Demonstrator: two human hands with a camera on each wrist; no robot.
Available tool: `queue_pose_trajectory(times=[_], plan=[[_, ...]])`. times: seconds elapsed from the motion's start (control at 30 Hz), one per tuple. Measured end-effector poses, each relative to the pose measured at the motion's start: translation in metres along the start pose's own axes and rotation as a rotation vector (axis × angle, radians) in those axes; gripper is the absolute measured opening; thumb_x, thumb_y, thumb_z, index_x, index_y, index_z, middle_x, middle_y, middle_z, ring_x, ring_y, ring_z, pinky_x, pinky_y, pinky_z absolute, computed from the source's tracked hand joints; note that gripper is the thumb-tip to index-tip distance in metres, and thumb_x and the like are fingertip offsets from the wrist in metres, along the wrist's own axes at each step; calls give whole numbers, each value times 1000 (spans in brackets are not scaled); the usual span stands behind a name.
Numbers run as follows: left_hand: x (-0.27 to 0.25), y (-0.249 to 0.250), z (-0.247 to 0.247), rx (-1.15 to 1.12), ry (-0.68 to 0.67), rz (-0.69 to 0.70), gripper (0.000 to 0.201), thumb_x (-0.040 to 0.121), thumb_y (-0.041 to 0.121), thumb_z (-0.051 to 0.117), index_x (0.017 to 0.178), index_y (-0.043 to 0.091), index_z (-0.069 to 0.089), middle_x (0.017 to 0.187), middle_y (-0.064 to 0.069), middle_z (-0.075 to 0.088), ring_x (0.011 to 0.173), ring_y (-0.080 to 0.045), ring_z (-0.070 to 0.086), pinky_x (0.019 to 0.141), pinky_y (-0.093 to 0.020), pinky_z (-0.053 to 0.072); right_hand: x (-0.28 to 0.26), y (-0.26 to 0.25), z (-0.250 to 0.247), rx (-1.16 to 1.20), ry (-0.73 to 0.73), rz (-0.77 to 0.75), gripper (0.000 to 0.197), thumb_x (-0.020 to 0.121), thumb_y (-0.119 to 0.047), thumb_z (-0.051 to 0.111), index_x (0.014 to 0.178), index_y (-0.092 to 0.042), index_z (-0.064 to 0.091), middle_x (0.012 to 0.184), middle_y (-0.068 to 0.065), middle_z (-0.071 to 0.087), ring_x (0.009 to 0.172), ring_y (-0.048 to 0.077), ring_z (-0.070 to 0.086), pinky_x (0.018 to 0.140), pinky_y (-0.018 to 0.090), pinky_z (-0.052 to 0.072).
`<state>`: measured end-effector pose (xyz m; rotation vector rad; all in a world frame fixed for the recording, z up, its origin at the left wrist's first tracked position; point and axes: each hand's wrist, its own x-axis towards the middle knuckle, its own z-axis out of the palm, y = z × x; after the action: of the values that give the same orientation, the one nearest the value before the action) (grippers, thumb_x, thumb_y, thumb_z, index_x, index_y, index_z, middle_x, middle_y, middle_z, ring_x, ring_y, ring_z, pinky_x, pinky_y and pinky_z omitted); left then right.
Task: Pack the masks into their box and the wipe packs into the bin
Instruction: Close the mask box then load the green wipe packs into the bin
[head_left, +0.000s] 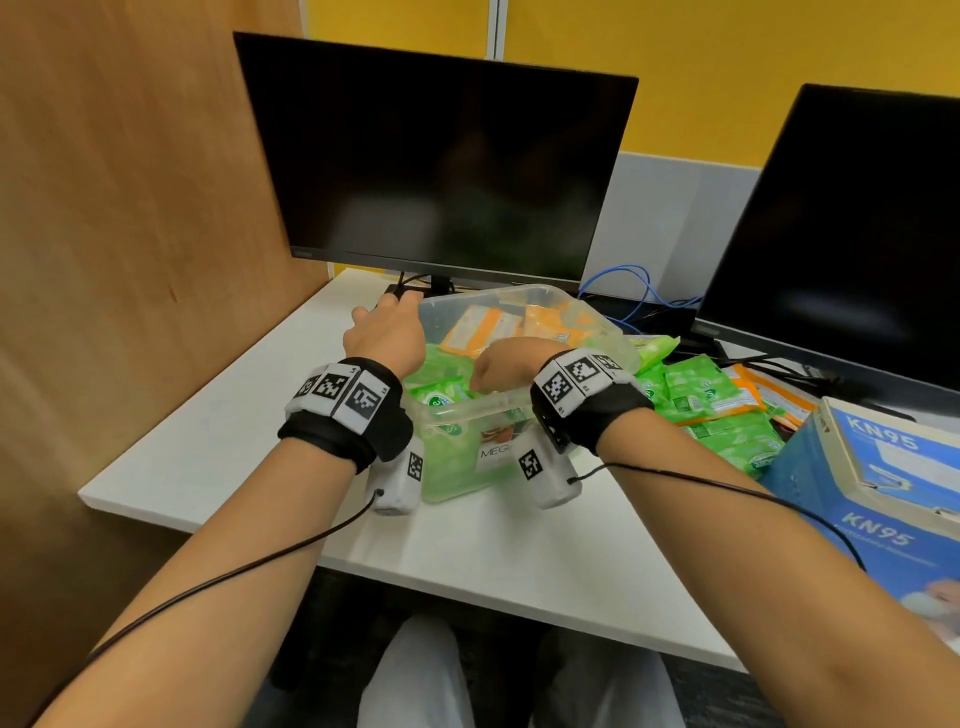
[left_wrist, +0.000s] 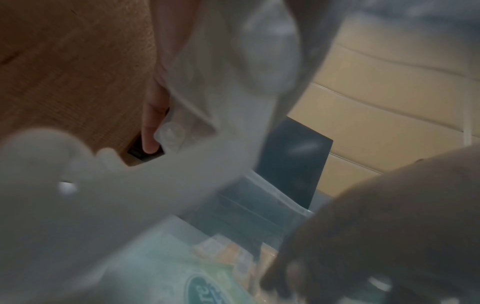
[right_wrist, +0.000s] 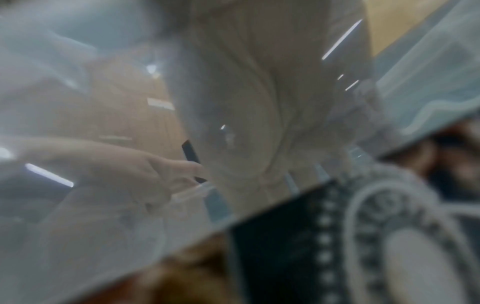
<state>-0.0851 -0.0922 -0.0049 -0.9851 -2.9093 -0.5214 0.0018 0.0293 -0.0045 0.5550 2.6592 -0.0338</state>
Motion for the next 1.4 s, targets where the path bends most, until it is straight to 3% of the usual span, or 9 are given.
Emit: queue_pose_trajectory(times=[0.13,0.23,0.33,0.47,0.67,0.93,1.07,1.17,1.4], plan=[[1,1,0,6,-16,-7,58,94,5,40,147,26,26,143,-8,37,127,-36,35,94,-46,39,14,17,19,-99,116,63,33,91,-35,55,118,-18,64,80,-8,53,69,10,50,67,25,36],[1,1,0,3,-22,-8,59,94,5,41,147,26,26,143,-8,37,126,-36,36,93,-46,39,6,7,11,65,162,61,37,97,-38,49,115,-9,62,104,3,62,94,20,57,75,27,40],[1,0,0,13,-25,-2,58,94,5,40,147,26,26,143,-8,37,126,-36,35,93,-46,39,-9,15,-4,521,595,63,32,98,-31,43,111,-9,64,107,10,66,98,25,61,85,37,50],[2,1,0,28,-25,7,59,95,6,41,148,26,24,143,-9,37,125,-36,36,94,-46,40,-30,95,9,630,1038,416,33,93,-34,43,107,-11,63,109,16,62,104,36,56,87,43,46],[3,1,1,42,-19,16,57,95,7,41,147,24,26,140,-11,38,123,-37,37,92,-46,40,-21,188,94,769,589,724,55,92,-41,55,124,3,54,130,22,55,122,36,49,98,38,39],[1,2,1,42,-15,8,56,94,5,42,145,24,28,137,-11,40,122,-37,38,91,-46,41,5,171,106,600,301,854,97,69,-80,55,147,-27,32,158,19,10,146,38,3,113,60,9],[0,2,0,41,-16,9,58,95,5,40,147,25,26,139,-11,39,122,-37,38,92,-46,41,3,171,95,720,374,920,60,77,-58,59,122,-17,58,142,16,42,133,36,32,107,50,27],[1,2,0,45,-16,5,58,95,4,38,147,26,24,140,-10,38,123,-37,37,92,-46,41,-11,178,83,914,601,858,27,83,-29,61,93,-3,64,112,17,65,99,34,59,83,38,46],[3,2,2,52,-16,8,58,95,5,38,147,25,24,141,-11,37,123,-38,36,92,-46,41,-84,146,20,753,1070,766,25,94,-18,53,106,0,65,110,23,64,104,37,61,79,32,45]])
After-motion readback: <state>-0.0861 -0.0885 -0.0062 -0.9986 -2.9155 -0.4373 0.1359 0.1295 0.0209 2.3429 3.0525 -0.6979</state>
